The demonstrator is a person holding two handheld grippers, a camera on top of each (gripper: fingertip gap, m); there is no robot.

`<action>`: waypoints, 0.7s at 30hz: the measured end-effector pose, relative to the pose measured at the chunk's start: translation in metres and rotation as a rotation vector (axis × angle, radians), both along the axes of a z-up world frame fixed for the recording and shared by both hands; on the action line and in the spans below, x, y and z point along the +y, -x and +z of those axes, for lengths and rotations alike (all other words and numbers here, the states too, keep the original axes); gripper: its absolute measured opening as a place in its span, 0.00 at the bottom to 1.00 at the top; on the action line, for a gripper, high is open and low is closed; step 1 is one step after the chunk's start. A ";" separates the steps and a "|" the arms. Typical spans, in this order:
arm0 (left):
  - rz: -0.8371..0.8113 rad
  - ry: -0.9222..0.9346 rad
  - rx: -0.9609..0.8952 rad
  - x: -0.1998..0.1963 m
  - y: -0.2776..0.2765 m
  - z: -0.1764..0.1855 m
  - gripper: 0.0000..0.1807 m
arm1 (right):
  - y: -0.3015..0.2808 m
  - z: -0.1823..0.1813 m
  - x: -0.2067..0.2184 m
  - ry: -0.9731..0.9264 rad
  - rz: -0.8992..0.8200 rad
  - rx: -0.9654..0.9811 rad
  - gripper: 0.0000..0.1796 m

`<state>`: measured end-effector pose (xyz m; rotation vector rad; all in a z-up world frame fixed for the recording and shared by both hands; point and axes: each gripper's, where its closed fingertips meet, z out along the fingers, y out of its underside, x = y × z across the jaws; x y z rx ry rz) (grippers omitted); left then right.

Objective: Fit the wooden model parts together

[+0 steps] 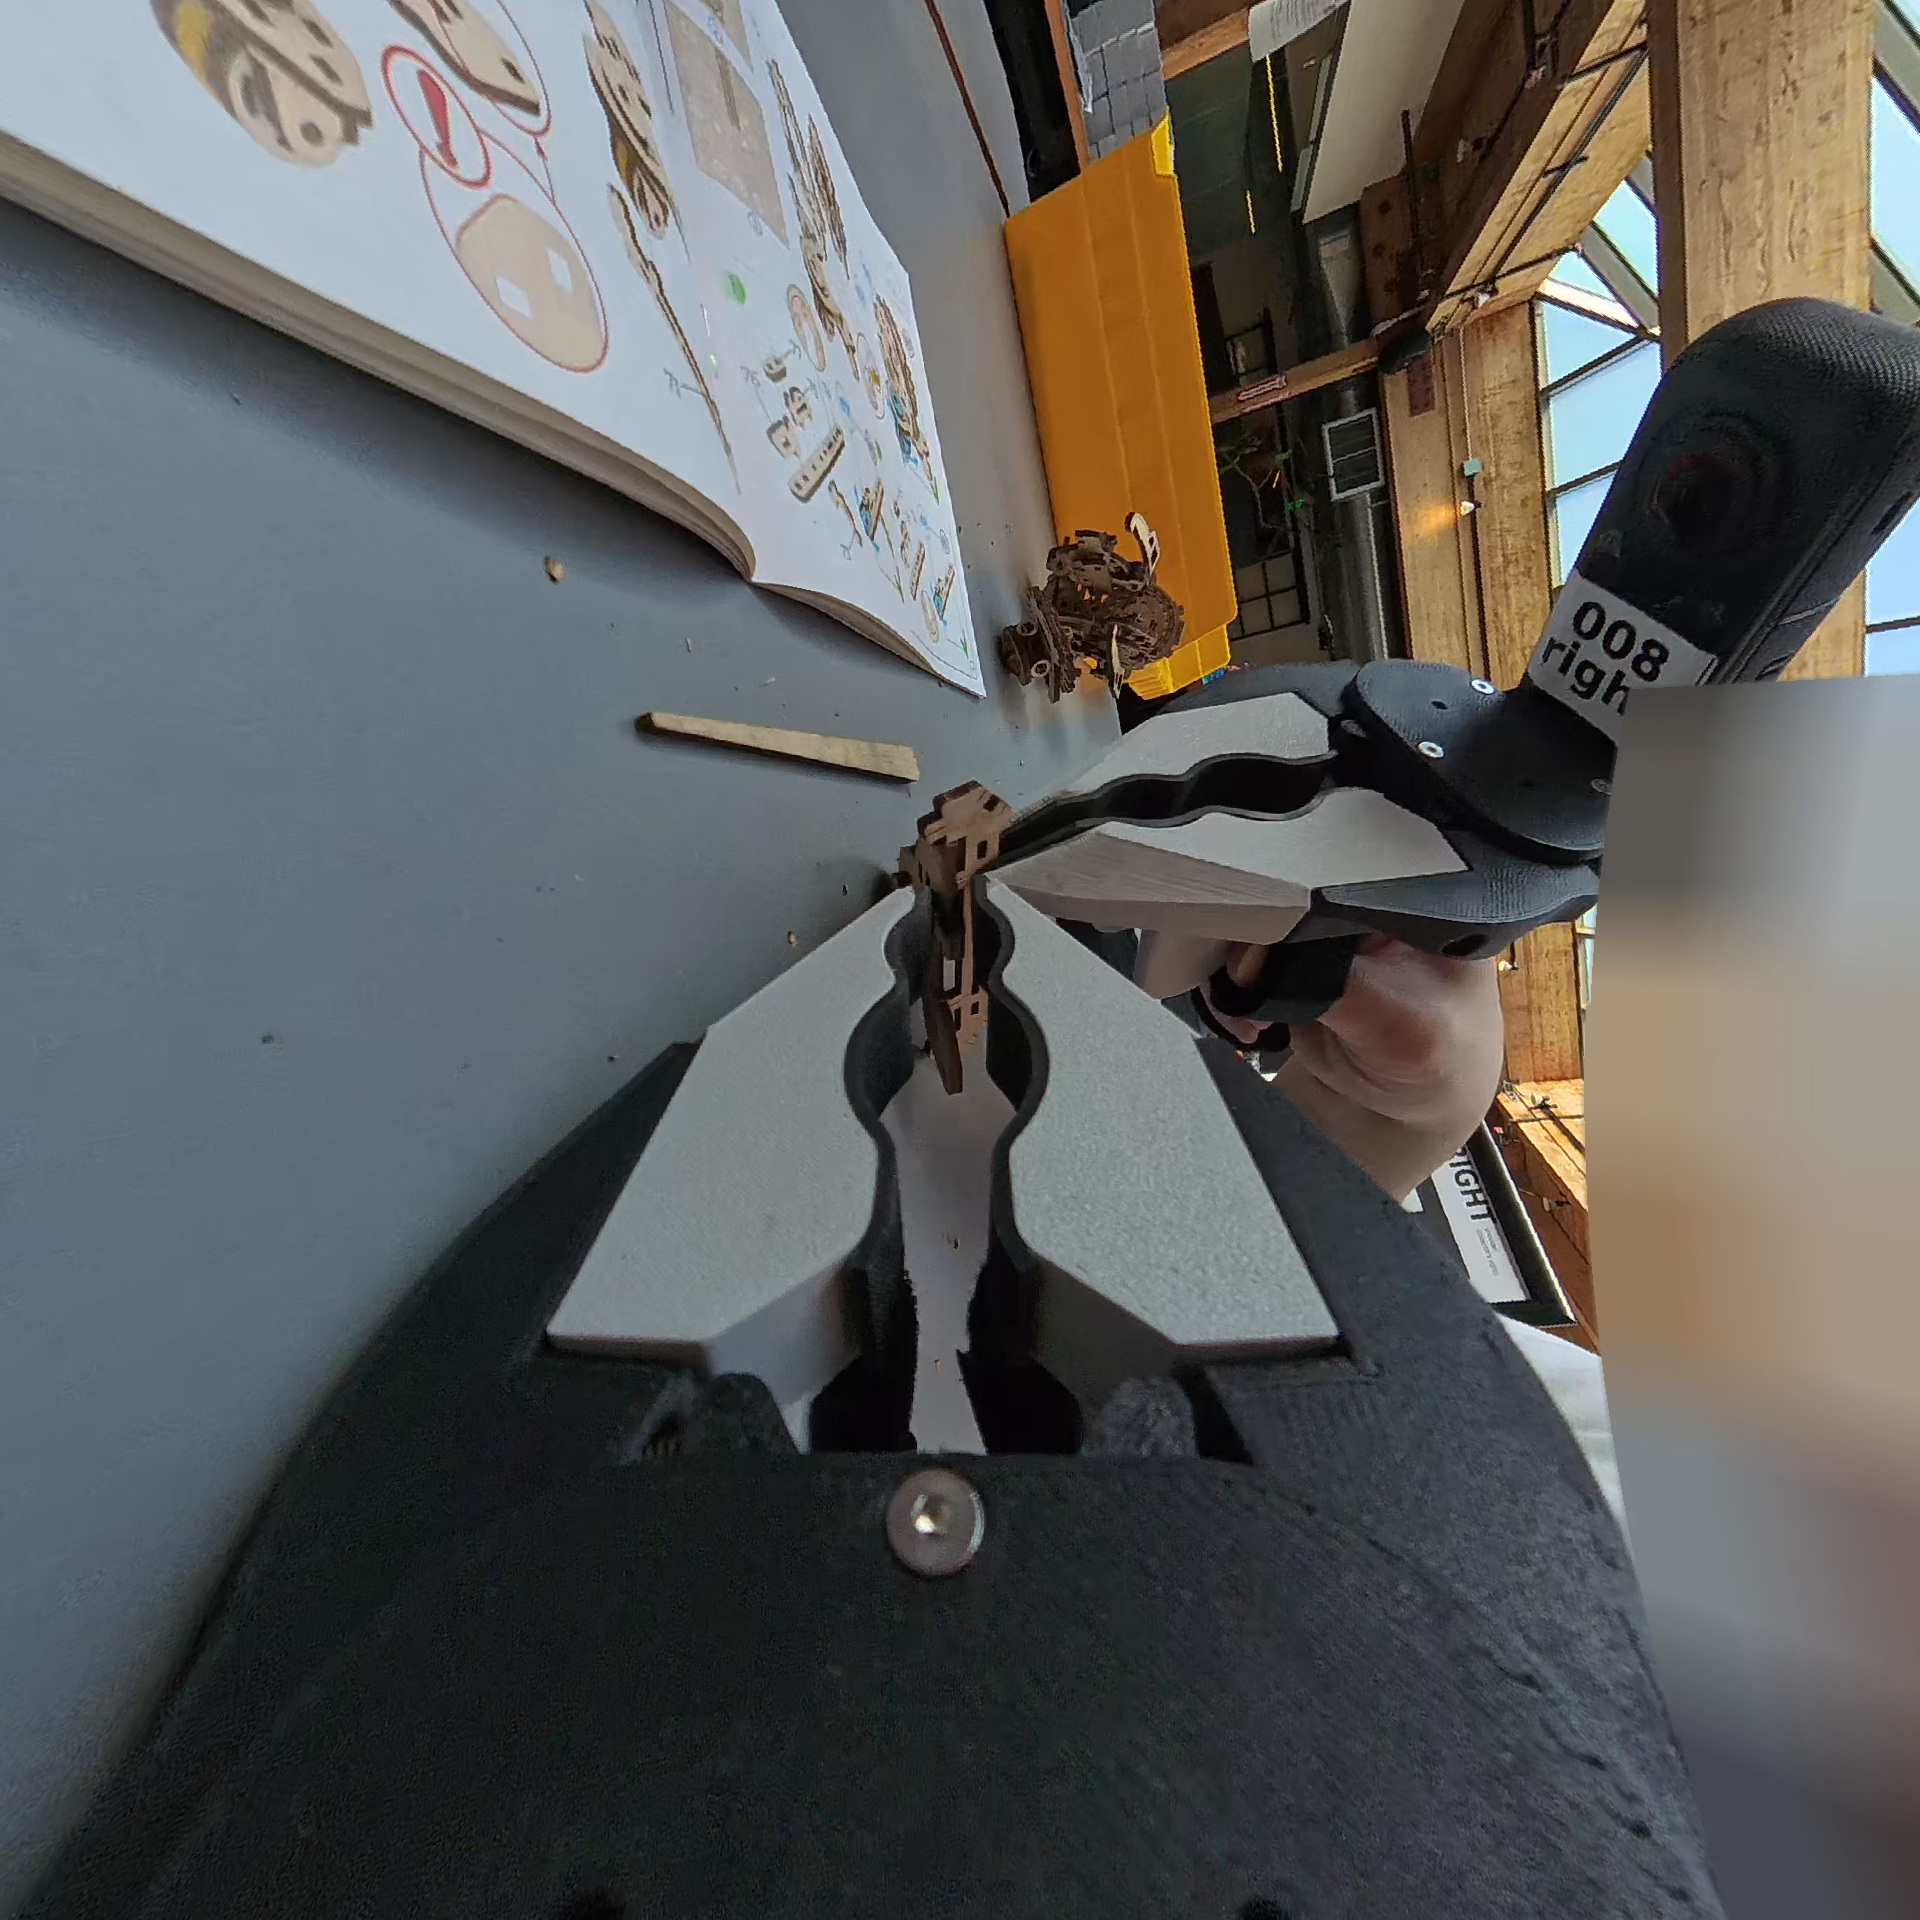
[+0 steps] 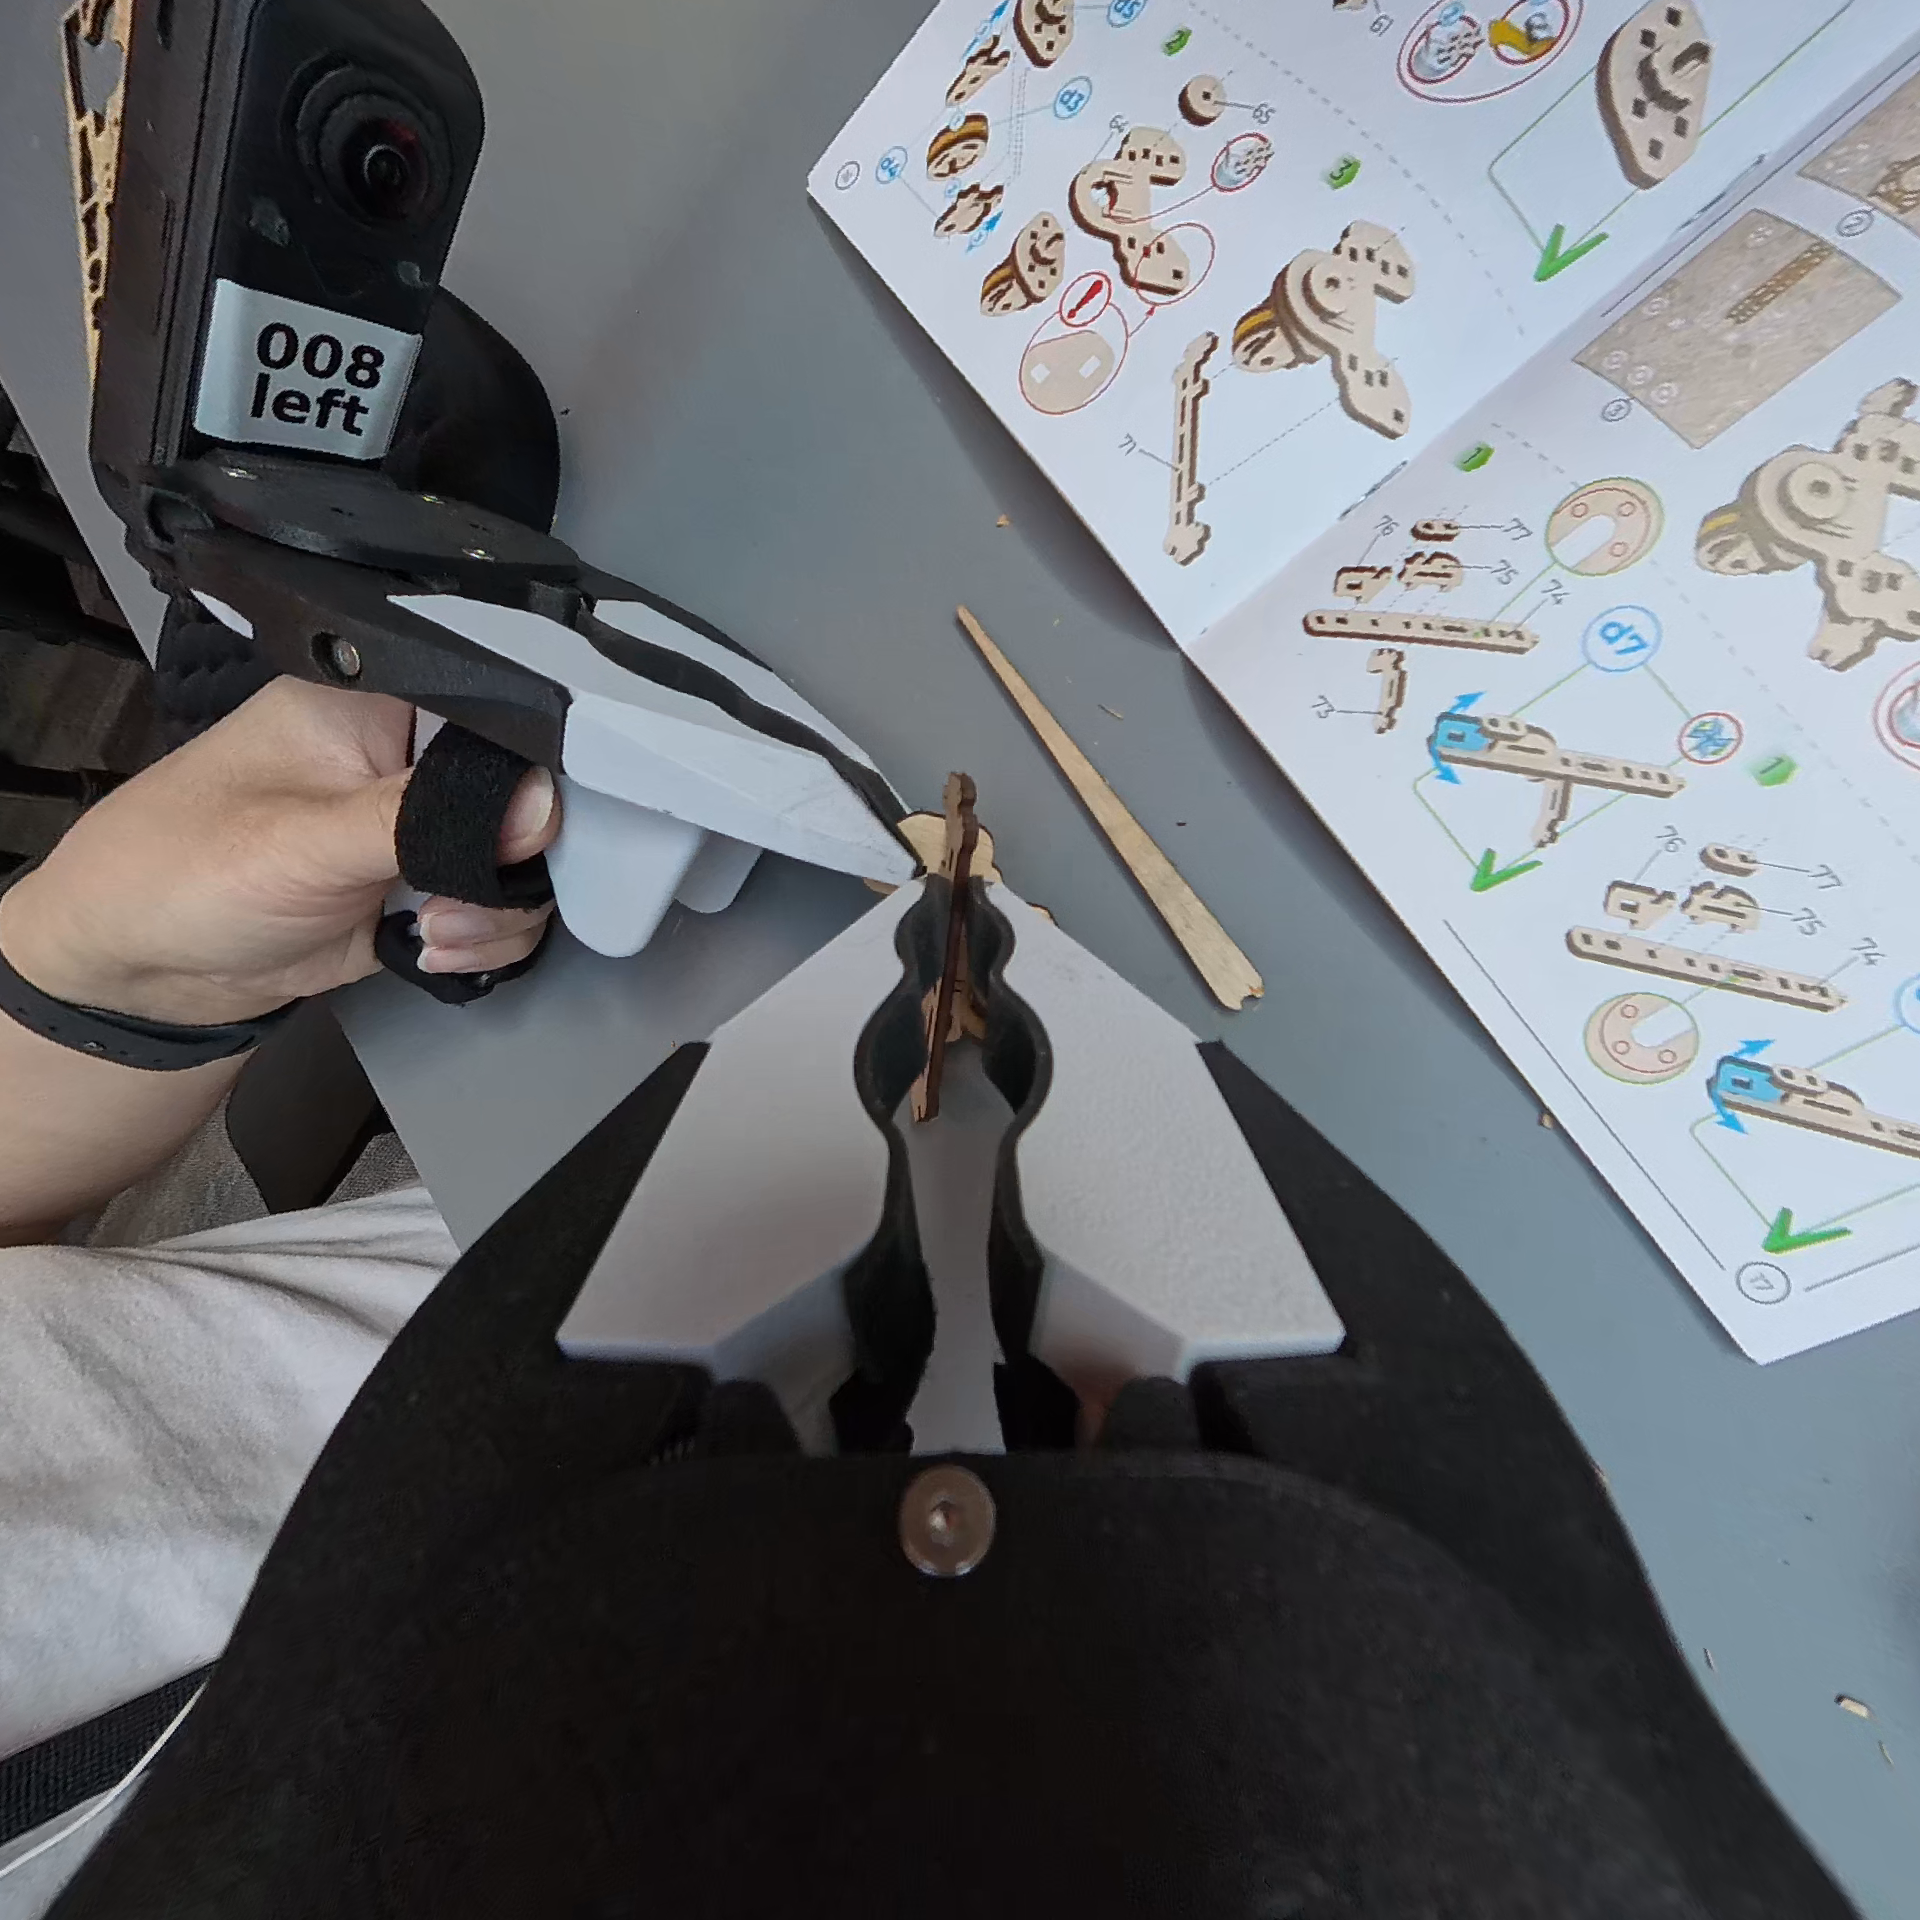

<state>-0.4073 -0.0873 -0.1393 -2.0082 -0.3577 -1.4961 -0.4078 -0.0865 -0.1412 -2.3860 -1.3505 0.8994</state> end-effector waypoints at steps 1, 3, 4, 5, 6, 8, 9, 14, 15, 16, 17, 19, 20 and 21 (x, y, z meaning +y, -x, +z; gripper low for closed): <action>0.002 0.001 0.001 0.000 0.000 0.000 0.03 | 0.000 -0.001 0.000 0.000 0.000 -0.013 0.01; 0.006 0.002 -0.002 0.000 0.000 0.000 0.04 | 0.001 -0.001 0.001 0.008 -0.005 -0.027 0.01; 0.009 0.001 -0.005 0.001 0.001 0.000 0.04 | 0.001 -0.001 0.001 0.020 -0.012 -0.025 0.01; 0.016 -0.002 -0.012 0.001 0.002 0.001 0.04 | 0.002 0.000 0.002 0.035 -0.021 -0.017 0.01; 0.021 -0.004 -0.017 0.001 0.002 0.002 0.04 | 0.002 0.000 0.002 0.055 -0.029 -0.008 0.01; 0.024 -0.007 -0.027 0.001 0.003 0.002 0.03 | 0.002 0.002 0.002 0.095 -0.047 0.013 0.01; 0.030 -0.009 -0.035 0.002 0.003 0.003 0.02 | 0.002 0.002 0.002 0.111 -0.058 0.025 0.01; 0.053 -0.009 -0.021 0.002 0.005 0.002 0.02 | 0.002 0.002 0.001 0.154 -0.096 0.039 0.01; 0.060 -0.011 -0.014 0.002 0.005 0.002 0.01 | 0.002 0.001 0.001 0.154 -0.101 0.038 0.01; 0.066 -0.011 -0.006 0.002 0.005 0.002 0.01 | 0.002 0.001 0.002 0.153 -0.105 0.033 0.01; 0.075 -0.011 0.001 0.002 0.006 0.001 0.01 | 0.003 0.001 0.002 0.147 -0.110 0.029 0.01; 0.087 -0.009 0.021 0.002 0.006 -0.001 0.01 | 0.003 0.000 0.002 0.126 -0.115 0.012 0.01; 0.089 -0.007 0.033 0.002 0.006 -0.002 0.01 | 0.003 -0.001 0.002 0.113 -0.117 0.001 0.01; 0.090 -0.005 0.041 0.002 0.006 -0.002 0.01 | 0.003 -0.001 0.002 0.103 -0.117 -0.008 0.01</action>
